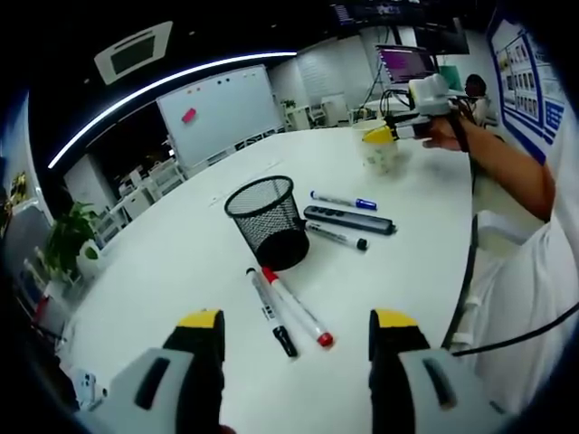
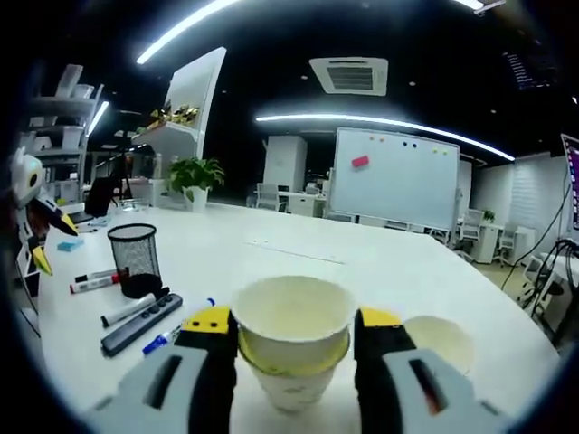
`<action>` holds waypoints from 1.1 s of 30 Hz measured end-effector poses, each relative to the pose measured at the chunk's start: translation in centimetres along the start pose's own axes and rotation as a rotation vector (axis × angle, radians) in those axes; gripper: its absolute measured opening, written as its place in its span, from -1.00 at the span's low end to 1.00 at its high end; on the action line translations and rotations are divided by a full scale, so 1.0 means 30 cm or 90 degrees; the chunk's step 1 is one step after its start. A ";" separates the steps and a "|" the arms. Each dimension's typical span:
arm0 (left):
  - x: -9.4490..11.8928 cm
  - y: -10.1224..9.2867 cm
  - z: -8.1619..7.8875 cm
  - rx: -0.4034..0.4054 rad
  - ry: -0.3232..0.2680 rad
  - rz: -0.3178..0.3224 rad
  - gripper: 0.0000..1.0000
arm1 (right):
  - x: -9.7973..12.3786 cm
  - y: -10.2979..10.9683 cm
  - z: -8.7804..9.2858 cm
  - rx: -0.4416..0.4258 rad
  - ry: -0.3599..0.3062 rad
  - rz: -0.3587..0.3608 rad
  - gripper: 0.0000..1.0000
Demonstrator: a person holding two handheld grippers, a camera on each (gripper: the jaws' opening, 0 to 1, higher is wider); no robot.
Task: Place the scattered laser pointers and whiteboard markers into the pen holder and stack the scattered paper cups together
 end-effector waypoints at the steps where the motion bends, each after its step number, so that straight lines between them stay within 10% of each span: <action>1: 0.000 -0.001 0.000 0.000 0.000 0.001 0.30 | -0.001 0.000 0.001 0.001 0.000 -0.001 0.11; 33: -0.012 -0.017 0.008 -0.006 0.004 0.015 0.30 | -0.008 -0.048 0.049 -0.003 0.023 -0.002 0.34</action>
Point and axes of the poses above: the point that each gripper's makers call its tool centre point, and the gripper's own axes: x roughly backward along the fingers, y roughly to its left, z roughly out of its underside, the point moved 7 cm from there along x, roughly backward along the fingers, and after that the axes turned 7 degrees about -y, right-handed, at the moved point
